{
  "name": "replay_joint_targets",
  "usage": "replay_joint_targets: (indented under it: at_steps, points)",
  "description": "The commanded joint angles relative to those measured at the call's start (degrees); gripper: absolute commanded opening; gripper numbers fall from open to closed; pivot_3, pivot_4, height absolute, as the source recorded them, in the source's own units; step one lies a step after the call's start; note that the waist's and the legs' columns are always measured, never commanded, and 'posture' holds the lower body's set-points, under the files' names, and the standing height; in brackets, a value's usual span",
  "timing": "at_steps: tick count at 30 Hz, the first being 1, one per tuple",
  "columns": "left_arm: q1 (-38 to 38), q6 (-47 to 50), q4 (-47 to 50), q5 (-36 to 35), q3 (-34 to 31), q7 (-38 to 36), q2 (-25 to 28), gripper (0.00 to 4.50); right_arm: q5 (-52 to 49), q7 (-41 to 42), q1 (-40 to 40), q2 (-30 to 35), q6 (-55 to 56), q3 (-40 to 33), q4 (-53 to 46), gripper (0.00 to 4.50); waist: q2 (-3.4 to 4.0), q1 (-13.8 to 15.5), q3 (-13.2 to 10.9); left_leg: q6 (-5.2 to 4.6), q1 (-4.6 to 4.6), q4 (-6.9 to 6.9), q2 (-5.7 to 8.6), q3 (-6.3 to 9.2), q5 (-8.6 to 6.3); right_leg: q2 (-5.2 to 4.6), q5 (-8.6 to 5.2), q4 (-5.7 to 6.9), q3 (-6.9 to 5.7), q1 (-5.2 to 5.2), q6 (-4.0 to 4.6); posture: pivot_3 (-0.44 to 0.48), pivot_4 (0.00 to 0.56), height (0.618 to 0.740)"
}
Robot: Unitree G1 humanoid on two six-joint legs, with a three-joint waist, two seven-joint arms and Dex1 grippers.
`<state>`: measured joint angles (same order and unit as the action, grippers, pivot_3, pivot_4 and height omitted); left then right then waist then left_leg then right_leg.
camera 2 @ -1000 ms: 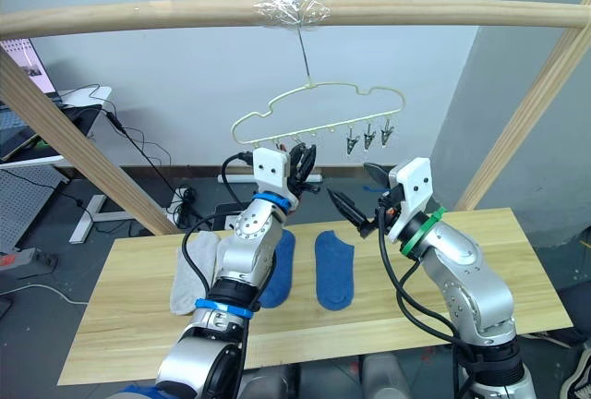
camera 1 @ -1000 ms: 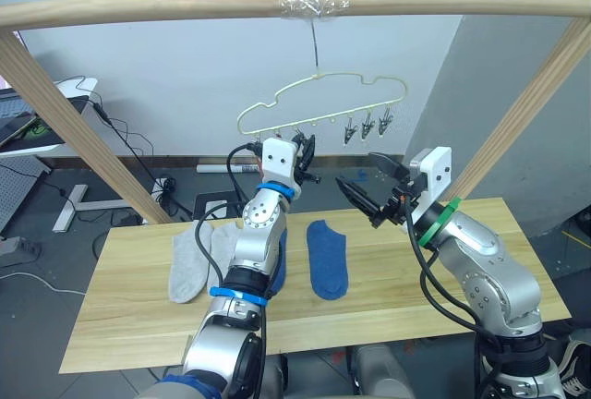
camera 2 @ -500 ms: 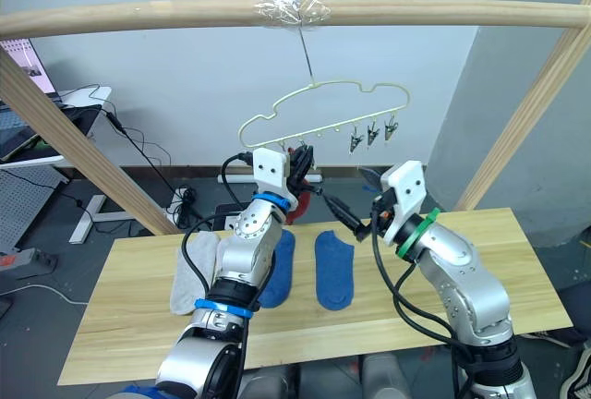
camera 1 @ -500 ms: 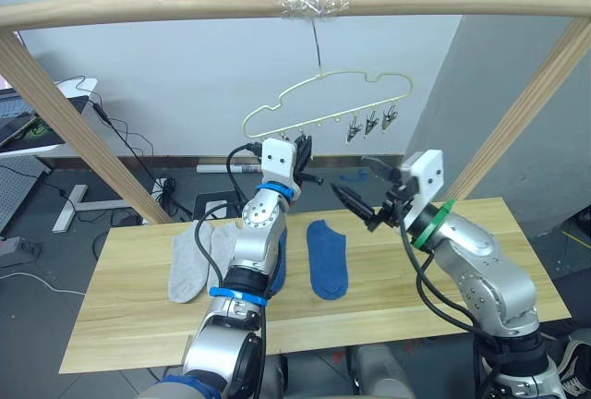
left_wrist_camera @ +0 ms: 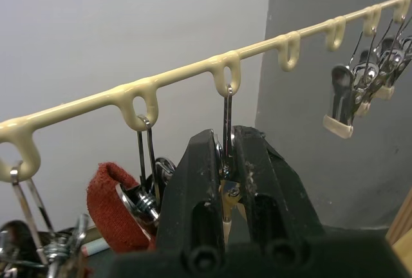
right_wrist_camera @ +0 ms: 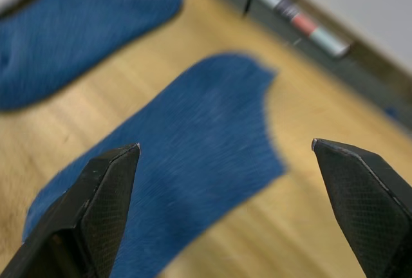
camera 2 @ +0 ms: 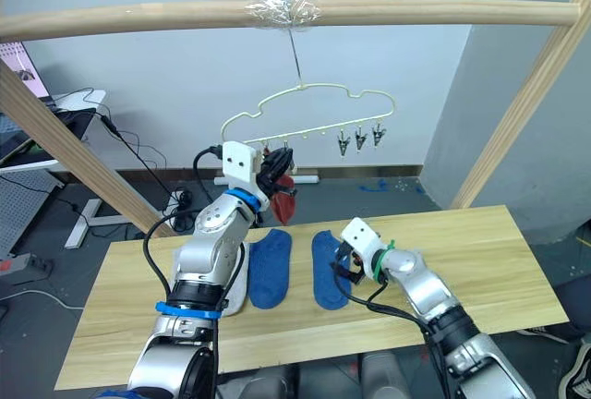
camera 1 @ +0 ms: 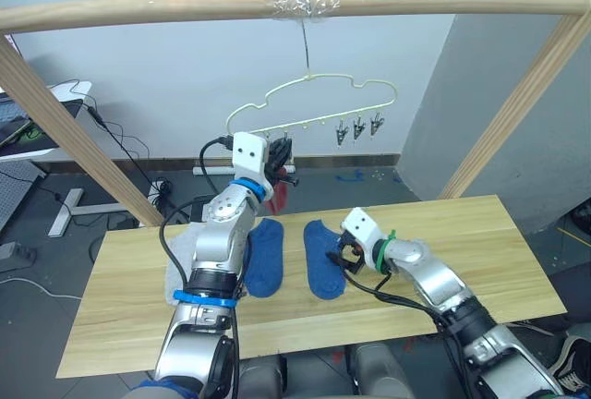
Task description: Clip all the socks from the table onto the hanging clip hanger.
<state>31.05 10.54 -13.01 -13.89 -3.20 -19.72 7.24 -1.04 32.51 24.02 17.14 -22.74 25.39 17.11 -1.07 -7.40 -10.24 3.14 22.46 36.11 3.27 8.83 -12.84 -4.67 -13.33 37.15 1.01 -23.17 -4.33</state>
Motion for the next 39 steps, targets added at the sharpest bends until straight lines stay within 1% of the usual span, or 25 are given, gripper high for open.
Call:
replay_joint_targets:
  at_steps: [1,4,7,9,11,16,19,21,25,26,28,30,32,34,36,37,39]
  points:
    - [-0.61,1.47,3.25,-0.43,-0.02,0.39,-0.07,0.06,2.7,1.07,2.92,-2.01,4.55,0.76,7.56,4.5,0.0,0.0,0.0,0.0,0.0,0.0,0.0,0.0,0.0,0.0,0.01,0.0,0.01,0.0,0.01,-0.132,0.144,0.74]
    - [-1.75,2.65,5.42,-0.51,0.46,0.97,-0.75,0.06,5.5,0.7,4.7,-3.57,7.81,1.4,15.48,4.5,0.0,0.28,0.0,0.02,-0.02,-0.01,-0.01,0.02,0.01,0.0,0.02,0.02,0.0,0.0,0.02,-0.111,0.148,0.74]
    - [-2.75,3.6,7.12,-0.47,0.74,1.21,-1.03,0.06,6.7,0.98,5.42,-4.64,9.78,0.65,20.23,4.5,0.0,0.43,0.01,0.03,-0.08,-0.01,-0.01,0.0,0.02,0.01,0.03,0.03,0.02,0.02,0.04,-0.099,0.151,0.74]
    - [-3.11,4.04,7.76,-0.5,0.59,1.42,-0.94,0.06,7.0,1.32,5.47,-4.88,11.08,0.03,21.57,4.12,0.0,0.61,0.01,0.03,-0.12,-0.01,-0.03,-0.01,0.03,0.02,0.06,0.05,0.02,0.04,0.08,-0.096,0.153,0.74]
    - [-3.33,4.34,8.15,-0.49,0.36,1.59,-0.77,0.06,7.14,1.9,5.01,-4.81,12.06,-0.41,21.56,3.61,0.0,0.95,0.01,0.04,-0.23,-0.01,-0.06,0.0,0.04,0.06,0.06,0.07,0.02,0.11,0.07,-0.09,0.153,0.74]
    - [-3.11,4.59,8.04,-0.61,0.03,1.78,-0.42,0.06,7.81,2.72,3.75,-4.16,13.47,-0.86,20.85,1.76,0.0,1.49,0.01,0.04,-0.9,-0.04,-0.08,0.06,0.04,0.09,-0.09,-0.08,-0.02,0.9,-0.18,-0.087,0.152,0.74]
    - [-2.76,4.65,7.65,-0.83,-0.23,1.9,-0.51,0.06,7.93,2.41,2.79,-3.66,14.2,-1.84,19.46,0.63,0.01,1.7,0.01,0.03,-0.96,-0.03,-0.07,0.05,0.04,0.09,-0.08,-0.08,0.0,0.95,-0.2,-0.094,0.152,0.74]
    - [-2.55,5.58,7.42,-1.87,-0.56,1.66,-0.88,0.06,7.17,2.44,1.17,-2.61,14.11,-3.3,15.77,0.03,0.01,2.03,0.01,0.04,-0.96,-0.04,-0.08,0.06,0.04,0.08,-0.08,-0.07,-0.01,0.94,-0.2,-0.094,0.152,0.74]
    - [-2.46,7.67,7.27,-3.61,-0.76,0.97,-0.95,0.06,4.7,4.21,-3.58,0.2,12.42,-6.02,4.8,0.03,0.01,2.35,0.01,0.04,-0.9,-0.05,-0.07,0.07,0.03,0.08,-0.1,-0.12,0.0,0.91,-0.22,-0.094,0.152,0.74]
    - [-2.39,8.8,6.98,-4.74,-1.22,0.72,-1.09,0.06,3.32,4.96,-5.53,1.16,10.97,-7.23,-0.05,0.03,0.01,2.34,0.01,0.04,-0.87,-0.05,-0.08,0.07,0.03,0.08,-0.1,-0.15,-0.01,0.9,-0.23,-0.114,0.154,0.74]
    - [-2.1,12.35,6.65,-7.94,-2.66,0.49,-1.62,0.06,0.21,6.67,-8.89,2.51,9.5,-9.42,-9.2,0.03,0.0,2.38,0.0,0.04,-0.81,-0.05,-0.08,0.09,0.03,0.08,-0.12,-0.15,-0.02,0.87,-0.25,-0.118,0.154,0.74]
    - [-0.97,18.73,6.04,-14.03,-6.22,1.17,-2.72,0.06,-5.32,7.53,-12.18,2.42,4.9,-12.41,-19.8,0.03,0.0,2.26,0.0,0.04,-0.81,-0.05,-0.1,0.09,0.02,0.08,-0.12,-0.15,-0.02,0.88,-0.26,-0.133,0.155,0.74]
    - [0.17,24.04,4.82,-18.55,-9.25,2.21,-3.26,0.06,-8.97,9.19,-14.59,3.23,2.63,-13.72,-27.51,0.03,-0.01,2.18,-0.01,0.04,-0.81,-0.04,-0.12,0.13,0.02,0.09,-0.12,-0.13,-0.06,0.89,-0.26,-0.138,0.155,0.74]
    - [1.03,27.9,3.76,-21.64,-11.4,3.25,-3.43,0.06,-10.43,11.0,-16.07,4.65,2.46,-13.63,-31.93,0.03,-0.01,2.07,0.0,0.04,-0.85,-0.04,-0.15,0.12,0.02,0.11,-0.12,-0.11,-0.07,0.91,-0.26,-0.148,0.156,0.74]
    - [2.36,34.64,3.39,-29.39,-15.45,4.4,-4.62,0.06,-13.54,10.93,-17.21,4.46,0.47,-14.89,-35.72,0.03,-0.02,2.1,0.0,0.04,-0.9,-0.04,-0.15,0.12,0.02,0.12,-0.12,-0.14,-0.08,0.98,-0.27,-0.156,0.156,0.74]
    - [2.75,36.94,3.43,-31.81,-16.52,4.63,-4.8,0.06,-14.65,10.51,-17.47,4.14,-0.08,-15.41,-36.81,0.03,-0.03,2.08,-0.01,0.04,-0.9,-0.04,-0.15,0.12,0.02,0.12,-0.12,-0.14,-0.09,0.99,-0.27,-0.159,0.156,0.74]
    - [3.13,39.44,3.42,-34.43,-17.87,5.49,-5.0,0.06,-15.38,9.85,-17.47,3.83,-0.15,-15.56,-37.7,0.03,-0.03,2.03,-0.01,0.04,-0.88,-0.05,-0.15,0.12,0.02,0.12,-0.13,-0.16,-0.09,0.96,-0.26,-0.166,0.154,0.74]
